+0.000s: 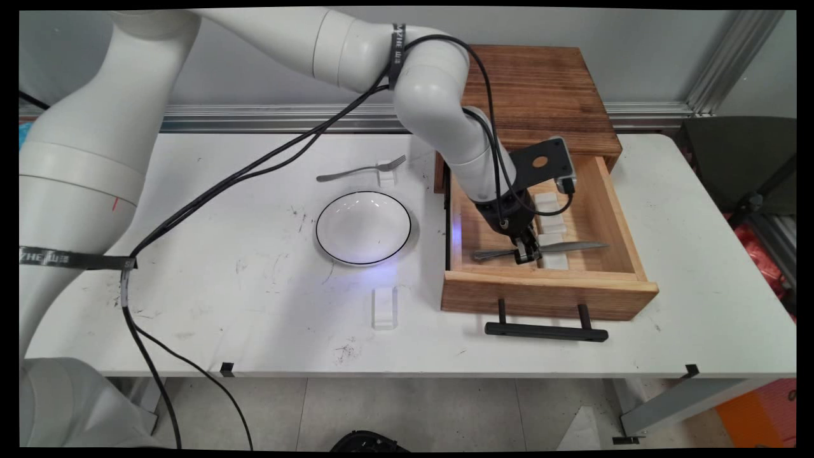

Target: Place the picked object into the drawer

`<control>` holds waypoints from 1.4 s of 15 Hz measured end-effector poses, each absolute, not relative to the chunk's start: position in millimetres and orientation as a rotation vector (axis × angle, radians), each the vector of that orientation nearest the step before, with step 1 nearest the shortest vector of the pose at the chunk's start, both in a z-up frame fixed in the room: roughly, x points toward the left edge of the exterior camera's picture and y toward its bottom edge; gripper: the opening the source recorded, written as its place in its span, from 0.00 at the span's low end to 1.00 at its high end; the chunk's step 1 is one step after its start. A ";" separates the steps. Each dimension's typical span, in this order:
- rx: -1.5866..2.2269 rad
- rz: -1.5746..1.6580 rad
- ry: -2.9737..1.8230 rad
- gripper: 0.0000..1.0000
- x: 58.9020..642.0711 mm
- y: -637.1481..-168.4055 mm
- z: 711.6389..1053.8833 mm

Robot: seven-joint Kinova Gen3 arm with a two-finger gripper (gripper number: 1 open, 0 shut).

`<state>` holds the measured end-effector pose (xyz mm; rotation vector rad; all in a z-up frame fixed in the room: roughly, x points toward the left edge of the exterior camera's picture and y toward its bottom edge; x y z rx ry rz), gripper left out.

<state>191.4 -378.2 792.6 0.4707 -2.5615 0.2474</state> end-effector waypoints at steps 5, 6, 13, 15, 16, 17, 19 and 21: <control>0.472 0.241 -2.559 0.00 191.8 -381.9 785.6; 0.472 0.234 -2.559 0.00 191.7 -382.0 784.0; 0.465 0.204 -2.556 0.00 190.4 -382.3 776.8; 0.461 0.200 -2.553 1.00 189.3 -382.7 776.2; 0.459 0.199 -2.551 1.00 188.7 -382.9 776.1; 0.457 0.198 -2.549 1.00 188.5 -383.2 776.1; 0.454 0.198 -2.546 1.00 187.8 -383.7 777.2; 0.454 0.202 -2.543 1.00 188.3 -384.5 780.1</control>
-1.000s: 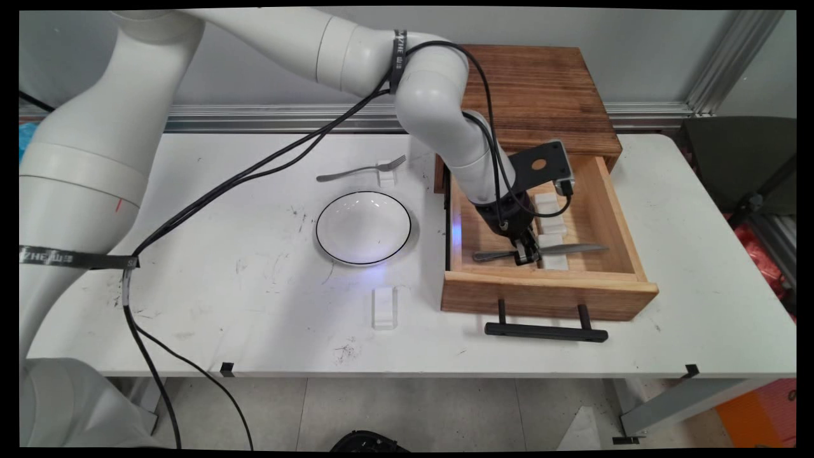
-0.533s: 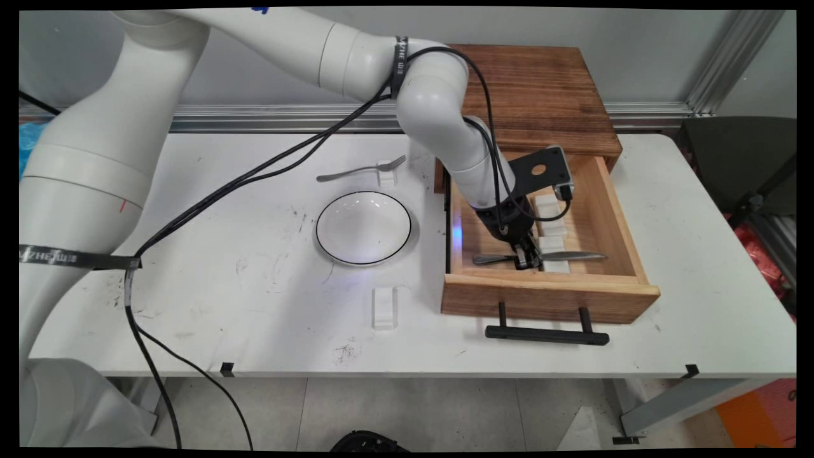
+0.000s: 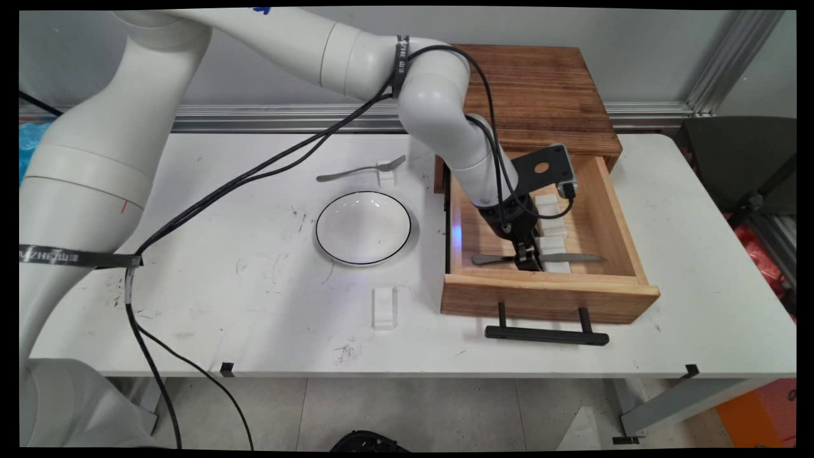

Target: Place the picked object into the drawer

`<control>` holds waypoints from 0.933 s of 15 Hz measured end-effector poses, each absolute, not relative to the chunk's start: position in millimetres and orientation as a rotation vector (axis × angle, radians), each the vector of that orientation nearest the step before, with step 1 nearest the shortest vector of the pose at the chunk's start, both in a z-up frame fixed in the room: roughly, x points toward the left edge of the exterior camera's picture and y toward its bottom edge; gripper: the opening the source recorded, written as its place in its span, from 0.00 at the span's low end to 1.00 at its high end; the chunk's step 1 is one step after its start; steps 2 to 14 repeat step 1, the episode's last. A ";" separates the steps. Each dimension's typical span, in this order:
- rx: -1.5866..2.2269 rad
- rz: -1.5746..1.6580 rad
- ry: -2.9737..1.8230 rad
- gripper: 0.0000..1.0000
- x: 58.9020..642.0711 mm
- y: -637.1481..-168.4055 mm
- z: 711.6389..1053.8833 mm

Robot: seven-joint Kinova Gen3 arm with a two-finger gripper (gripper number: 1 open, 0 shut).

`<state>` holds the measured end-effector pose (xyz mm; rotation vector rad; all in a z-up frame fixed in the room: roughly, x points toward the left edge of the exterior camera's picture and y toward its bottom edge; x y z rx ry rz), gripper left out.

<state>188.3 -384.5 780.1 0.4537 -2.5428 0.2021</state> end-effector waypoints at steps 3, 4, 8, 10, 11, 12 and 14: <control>0.453 0.205 -2.540 1.00 188.5 -385.0 782.8; 0.453 0.205 -2.540 1.00 188.5 -385.0 782.8; 0.453 0.205 -2.540 1.00 188.5 -385.0 782.8; 0.453 0.205 -2.540 1.00 188.5 -385.0 782.8; 0.453 0.205 -2.540 1.00 188.5 -385.0 782.8; 0.453 0.205 -2.540 1.00 188.5 -385.0 782.8; 0.453 0.205 -2.540 1.00 188.5 -385.0 782.8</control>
